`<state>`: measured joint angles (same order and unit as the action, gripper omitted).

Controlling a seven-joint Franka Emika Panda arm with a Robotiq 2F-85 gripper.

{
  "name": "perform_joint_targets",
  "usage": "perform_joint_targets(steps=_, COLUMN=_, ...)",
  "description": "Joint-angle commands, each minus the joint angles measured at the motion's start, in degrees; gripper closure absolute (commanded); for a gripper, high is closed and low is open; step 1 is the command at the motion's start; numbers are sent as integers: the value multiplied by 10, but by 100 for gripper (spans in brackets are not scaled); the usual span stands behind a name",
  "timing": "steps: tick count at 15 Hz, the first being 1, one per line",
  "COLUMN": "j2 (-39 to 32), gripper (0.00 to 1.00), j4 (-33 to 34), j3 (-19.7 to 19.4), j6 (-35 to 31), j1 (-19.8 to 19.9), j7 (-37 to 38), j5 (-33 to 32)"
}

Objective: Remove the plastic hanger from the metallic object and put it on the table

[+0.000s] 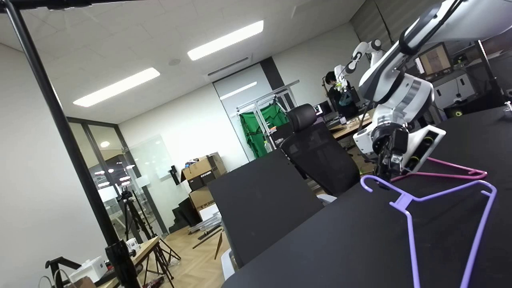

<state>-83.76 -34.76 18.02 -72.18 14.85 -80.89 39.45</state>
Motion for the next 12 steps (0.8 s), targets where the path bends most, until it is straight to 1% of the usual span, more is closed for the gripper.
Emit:
perform_joint_targets(steps=1, j2=57, gripper=19, j4=-14, j3=-8, j6=7, j1=4, j7=58, j5=-2)
perform_joint_targets(steps=3, j2=81, gripper=5, j4=-18, j3=-6, j6=29, j1=8, j7=90, j5=-2)
perform_joint_targets(steps=4, j2=91, gripper=1, j4=-21, j3=-5, j6=49, j1=10, j7=108, j5=-3)
perform_joint_targets(steps=5, j2=59, gripper=18, j4=0, j3=0, j6=26, j1=6, j7=69, j5=0)
perform_joint_targets(steps=7, j2=76, gripper=4, j4=-1, j3=-1, j6=45, j1=8, j7=88, j5=-1)
perform_joint_targets(steps=8, j2=78, gripper=1, j4=-1, j3=-1, j6=46, j1=8, j7=91, j5=-1)
perform_joint_targets(steps=12, j2=78, gripper=1, j4=-10, j3=-3, j6=46, j1=8, j7=91, j5=-1)
